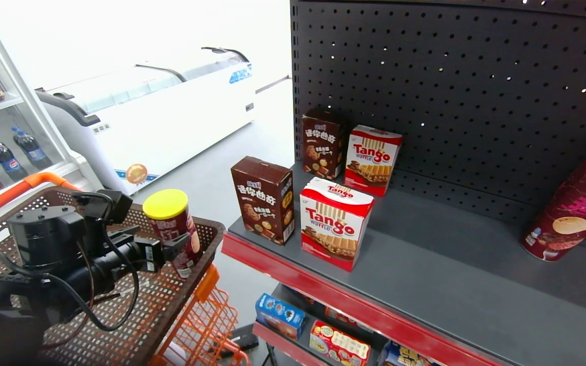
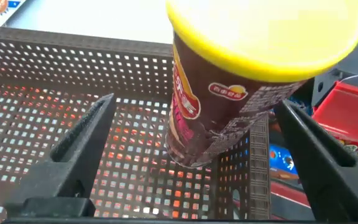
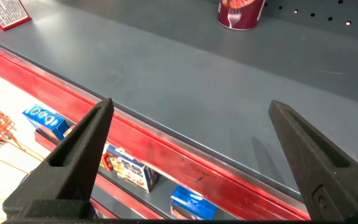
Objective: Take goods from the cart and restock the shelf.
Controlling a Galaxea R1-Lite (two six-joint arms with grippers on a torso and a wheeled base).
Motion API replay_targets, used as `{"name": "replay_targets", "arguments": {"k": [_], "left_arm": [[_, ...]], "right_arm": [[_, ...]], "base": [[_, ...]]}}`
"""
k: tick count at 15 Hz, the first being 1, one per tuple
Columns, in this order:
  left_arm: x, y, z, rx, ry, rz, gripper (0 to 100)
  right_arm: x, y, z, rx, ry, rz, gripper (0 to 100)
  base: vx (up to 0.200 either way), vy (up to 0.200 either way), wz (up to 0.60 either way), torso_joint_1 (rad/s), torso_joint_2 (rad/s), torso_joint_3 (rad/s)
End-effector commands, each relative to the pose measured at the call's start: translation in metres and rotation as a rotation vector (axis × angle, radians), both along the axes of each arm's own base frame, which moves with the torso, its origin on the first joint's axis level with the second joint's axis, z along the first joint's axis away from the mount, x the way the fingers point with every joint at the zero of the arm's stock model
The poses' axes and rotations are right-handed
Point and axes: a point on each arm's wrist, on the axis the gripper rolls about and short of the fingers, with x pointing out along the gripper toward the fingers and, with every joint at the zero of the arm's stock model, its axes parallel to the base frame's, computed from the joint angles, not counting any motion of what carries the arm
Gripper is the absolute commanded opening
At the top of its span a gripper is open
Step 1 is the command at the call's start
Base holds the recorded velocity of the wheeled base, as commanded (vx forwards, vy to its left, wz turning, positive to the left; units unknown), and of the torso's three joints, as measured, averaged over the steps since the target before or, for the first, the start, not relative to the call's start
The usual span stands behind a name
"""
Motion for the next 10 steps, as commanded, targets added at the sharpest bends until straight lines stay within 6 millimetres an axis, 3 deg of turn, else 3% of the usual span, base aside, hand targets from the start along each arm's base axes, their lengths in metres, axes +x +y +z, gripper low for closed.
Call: {"name": "replay_targets", "arguments": {"k": [1, 10], "left_arm": [[0.001, 0.000, -0.005, 0.001, 0.019, -0.001, 100], [0.040, -0.026, -0.024, 0.033, -0.005, -0.090, 100]], "right_arm": [[0.000, 0.000, 0.000, 0.000, 0.001, 0.002, 100], [0.000, 0.000, 0.000, 0.000, 0.001, 0.002, 100]], "base": [[0.000, 0.000, 0.00, 0.000, 0.00, 0.000], [0.000, 0.000, 0.00, 0.000, 0.00, 0.000]]}}
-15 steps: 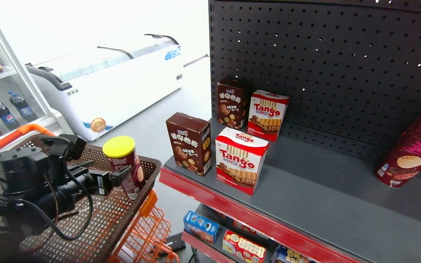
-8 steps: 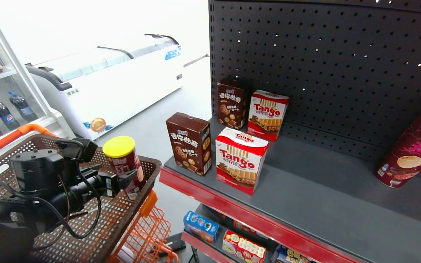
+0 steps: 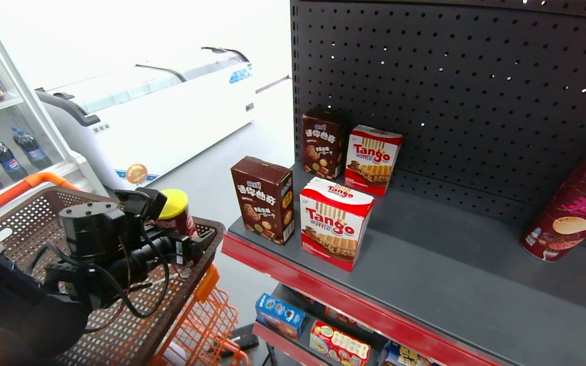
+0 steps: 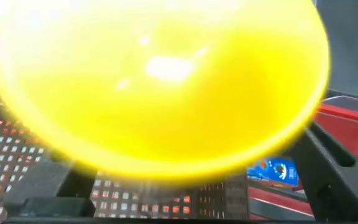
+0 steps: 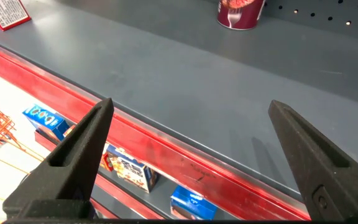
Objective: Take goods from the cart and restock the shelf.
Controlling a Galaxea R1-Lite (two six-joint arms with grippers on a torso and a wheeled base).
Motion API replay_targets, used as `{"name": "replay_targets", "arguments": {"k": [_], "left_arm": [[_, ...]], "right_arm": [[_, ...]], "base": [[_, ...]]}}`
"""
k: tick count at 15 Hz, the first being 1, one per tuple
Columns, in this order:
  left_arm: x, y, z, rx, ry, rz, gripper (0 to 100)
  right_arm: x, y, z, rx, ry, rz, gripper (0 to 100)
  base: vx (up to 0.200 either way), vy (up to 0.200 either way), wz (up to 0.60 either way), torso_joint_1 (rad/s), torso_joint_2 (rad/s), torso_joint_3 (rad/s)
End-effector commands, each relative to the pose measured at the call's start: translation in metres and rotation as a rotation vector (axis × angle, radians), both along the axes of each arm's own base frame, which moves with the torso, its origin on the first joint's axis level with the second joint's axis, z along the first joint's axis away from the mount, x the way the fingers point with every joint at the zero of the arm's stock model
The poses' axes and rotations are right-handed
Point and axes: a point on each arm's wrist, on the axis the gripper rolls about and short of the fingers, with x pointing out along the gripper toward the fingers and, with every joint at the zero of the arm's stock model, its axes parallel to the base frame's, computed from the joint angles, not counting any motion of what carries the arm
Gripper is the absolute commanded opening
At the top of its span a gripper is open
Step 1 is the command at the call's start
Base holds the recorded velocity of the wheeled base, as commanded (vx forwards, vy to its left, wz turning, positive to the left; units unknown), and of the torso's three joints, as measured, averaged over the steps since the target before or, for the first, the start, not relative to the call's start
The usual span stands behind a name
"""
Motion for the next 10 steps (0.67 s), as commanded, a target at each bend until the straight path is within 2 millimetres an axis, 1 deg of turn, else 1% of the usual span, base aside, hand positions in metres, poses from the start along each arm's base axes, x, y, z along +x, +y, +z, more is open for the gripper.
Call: {"name": "replay_targets", "arguments": {"k": [1, 3, 8, 9, 10], "left_arm": [[0.012, -0.002, -0.012, 0.020, 0.019, -0.006, 100], [0.024, -0.002, -0.013, 0.020, 0.005, -0.002, 100], [0.035, 0.000, -0.015, 0.015, -0.008, 0.010, 100], [0.036, 0.000, -0.013, 0.014, -0.026, 0.010, 0], [0.038, 0.000, -0.012, 0.016, -0.042, 0.007, 0]], "right_arm": [[0.000, 0.000, 0.000, 0.000, 0.002, 0.001, 100], [0.000, 0.000, 0.000, 0.000, 0.002, 0.001, 100], [0.000, 0.000, 0.000, 0.000, 0.002, 0.001, 100], [0.000, 0.000, 0.000, 0.000, 0.002, 0.001, 100], [0.000, 0.000, 0.000, 0.000, 0.002, 0.001, 100]], "base": [[0.000, 0.000, 0.00, 0.000, 0.00, 0.000], [0.000, 0.000, 0.00, 0.000, 0.00, 0.000], [0.000, 0.000, 0.00, 0.000, 0.00, 0.000], [0.000, 0.000, 0.00, 0.000, 0.00, 0.000], [0.000, 0.000, 0.00, 0.000, 0.00, 0.000]]}}
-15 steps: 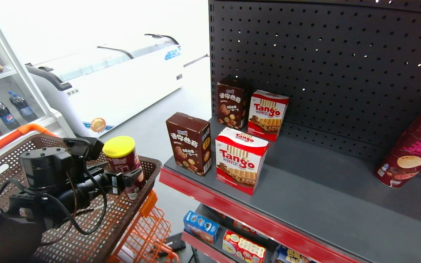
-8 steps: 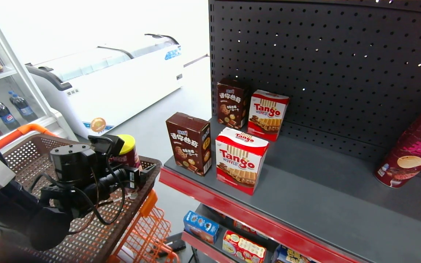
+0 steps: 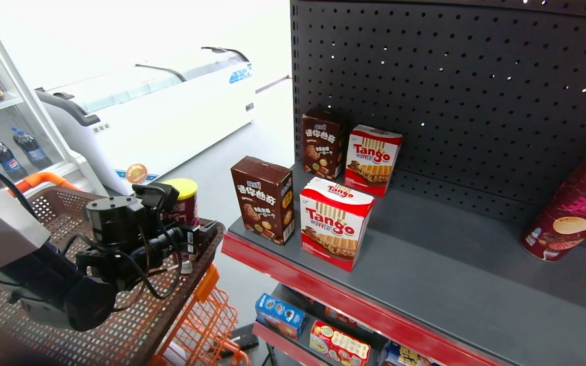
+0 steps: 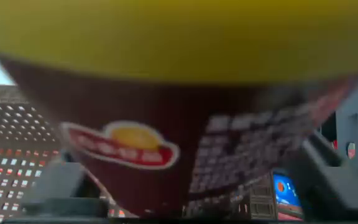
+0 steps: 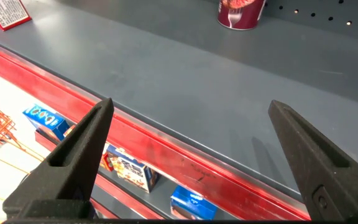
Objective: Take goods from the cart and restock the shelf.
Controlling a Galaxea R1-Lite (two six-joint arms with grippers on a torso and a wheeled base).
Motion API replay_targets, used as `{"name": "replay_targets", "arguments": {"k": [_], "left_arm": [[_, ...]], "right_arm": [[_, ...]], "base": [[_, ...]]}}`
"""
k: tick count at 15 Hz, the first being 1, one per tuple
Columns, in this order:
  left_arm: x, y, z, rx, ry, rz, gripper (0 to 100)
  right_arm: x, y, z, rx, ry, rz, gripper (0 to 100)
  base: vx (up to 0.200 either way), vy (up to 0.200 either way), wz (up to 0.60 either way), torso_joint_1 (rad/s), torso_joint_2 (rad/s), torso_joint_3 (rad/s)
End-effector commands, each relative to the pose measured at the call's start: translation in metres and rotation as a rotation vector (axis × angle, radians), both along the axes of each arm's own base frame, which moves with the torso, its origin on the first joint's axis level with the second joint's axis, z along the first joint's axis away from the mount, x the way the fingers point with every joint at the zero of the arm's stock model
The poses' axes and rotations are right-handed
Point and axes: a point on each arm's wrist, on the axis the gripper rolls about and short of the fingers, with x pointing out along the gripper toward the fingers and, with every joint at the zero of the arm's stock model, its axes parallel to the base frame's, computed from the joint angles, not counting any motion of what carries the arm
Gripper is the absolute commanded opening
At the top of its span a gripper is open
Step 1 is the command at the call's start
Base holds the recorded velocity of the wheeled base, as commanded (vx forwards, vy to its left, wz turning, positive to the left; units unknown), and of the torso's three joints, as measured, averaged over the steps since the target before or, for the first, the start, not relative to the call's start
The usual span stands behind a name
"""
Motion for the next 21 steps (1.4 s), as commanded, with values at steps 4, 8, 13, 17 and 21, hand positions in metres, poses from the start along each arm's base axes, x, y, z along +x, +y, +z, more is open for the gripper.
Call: {"name": "replay_targets", "arguments": {"k": [4, 8, 13, 17, 21], "left_arm": [[0.003, -0.001, 0.002, 0.002, -0.014, -0.002, 0], [-0.010, -0.004, 0.025, 0.087, -0.081, -0.032, 0], [-0.046, -0.003, 0.068, 0.076, -0.177, -0.042, 0], [-0.070, 0.001, 0.099, 0.045, -0.251, -0.051, 0], [-0.102, 0.003, 0.128, -0.034, -0.299, -0.071, 0]], "right_arm": [[0.000, 0.000, 0.000, 0.000, 0.001, 0.000, 100], [0.000, 0.000, 0.000, 0.000, 0.001, 0.000, 100], [0.000, 0.000, 0.000, 0.000, 0.001, 0.000, 100], [0.000, 0.000, 0.000, 0.000, 0.001, 0.000, 100], [0.000, 0.000, 0.000, 0.000, 0.001, 0.000, 100]], "base": [[0.000, 0.000, 0.00, 0.000, 0.00, 0.000], [0.000, 0.000, 0.00, 0.000, 0.00, 0.000], [0.000, 0.000, 0.00, 0.000, 0.00, 0.000], [0.000, 0.000, 0.00, 0.000, 0.00, 0.000], [0.000, 0.000, 0.00, 0.000, 0.00, 0.000]]}}
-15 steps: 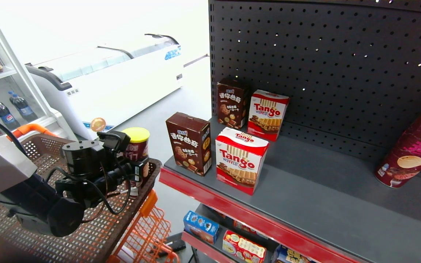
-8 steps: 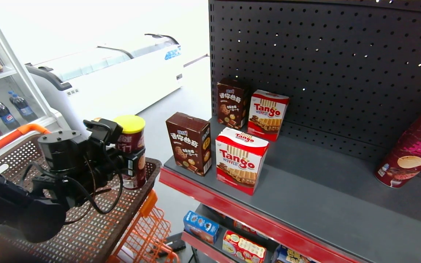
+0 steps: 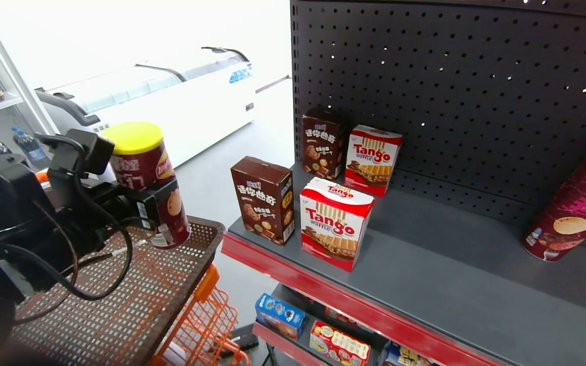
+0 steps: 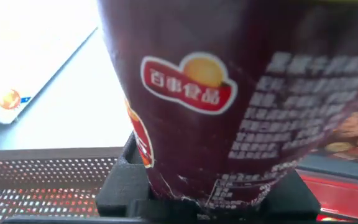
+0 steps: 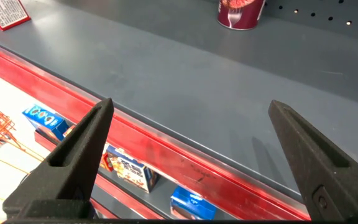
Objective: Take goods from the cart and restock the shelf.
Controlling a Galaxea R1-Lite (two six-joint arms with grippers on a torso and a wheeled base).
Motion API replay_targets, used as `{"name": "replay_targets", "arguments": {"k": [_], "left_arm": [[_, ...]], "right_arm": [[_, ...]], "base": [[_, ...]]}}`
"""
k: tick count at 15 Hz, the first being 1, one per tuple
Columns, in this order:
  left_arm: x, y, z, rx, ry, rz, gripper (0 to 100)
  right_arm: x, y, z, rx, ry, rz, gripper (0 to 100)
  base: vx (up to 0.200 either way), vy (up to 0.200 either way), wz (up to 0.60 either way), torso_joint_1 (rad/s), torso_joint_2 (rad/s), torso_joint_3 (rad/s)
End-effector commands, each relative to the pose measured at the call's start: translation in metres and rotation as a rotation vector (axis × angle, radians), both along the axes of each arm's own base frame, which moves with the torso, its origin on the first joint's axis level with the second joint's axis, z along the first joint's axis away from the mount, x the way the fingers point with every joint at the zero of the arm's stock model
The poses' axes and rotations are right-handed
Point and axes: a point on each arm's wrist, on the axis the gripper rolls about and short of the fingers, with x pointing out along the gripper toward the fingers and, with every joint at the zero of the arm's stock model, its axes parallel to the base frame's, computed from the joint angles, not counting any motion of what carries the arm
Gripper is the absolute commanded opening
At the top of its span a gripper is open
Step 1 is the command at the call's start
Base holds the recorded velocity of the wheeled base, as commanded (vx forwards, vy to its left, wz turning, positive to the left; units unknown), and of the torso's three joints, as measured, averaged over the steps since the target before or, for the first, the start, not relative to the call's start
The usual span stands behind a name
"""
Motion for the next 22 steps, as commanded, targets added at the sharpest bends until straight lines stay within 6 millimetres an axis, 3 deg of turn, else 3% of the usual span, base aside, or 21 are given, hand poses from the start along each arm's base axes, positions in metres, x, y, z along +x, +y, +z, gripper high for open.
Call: {"name": "replay_targets", "arguments": {"k": [1, 5, 9, 14, 22], "left_arm": [[-0.038, 0.003, 0.030, -0.035, -0.043, -0.013, 0], [-0.071, -0.003, 0.037, -0.024, -0.035, -0.063, 0], [-0.096, -0.018, 0.019, -0.080, 0.028, -0.179, 0], [-0.099, -0.029, 0.018, -0.100, 0.054, -0.422, 0], [-0.078, -0.038, 0.018, -0.094, 0.088, -0.493, 0]], "right_arm": [[0.000, 0.000, 0.000, 0.000, 0.001, 0.001, 100], [0.000, 0.000, 0.000, 0.000, 0.001, 0.001, 100], [0.000, 0.000, 0.000, 0.000, 0.001, 0.001, 100], [0.000, 0.000, 0.000, 0.000, 0.001, 0.001, 100], [0.000, 0.000, 0.000, 0.000, 0.001, 0.001, 100]], "base": [[0.000, 0.000, 0.00, 0.000, 0.00, 0.000], [0.000, 0.000, 0.00, 0.000, 0.00, 0.000], [0.000, 0.000, 0.00, 0.000, 0.00, 0.000], [0.000, 0.000, 0.00, 0.000, 0.00, 0.000], [0.000, 0.000, 0.00, 0.000, 0.00, 0.000]]}}
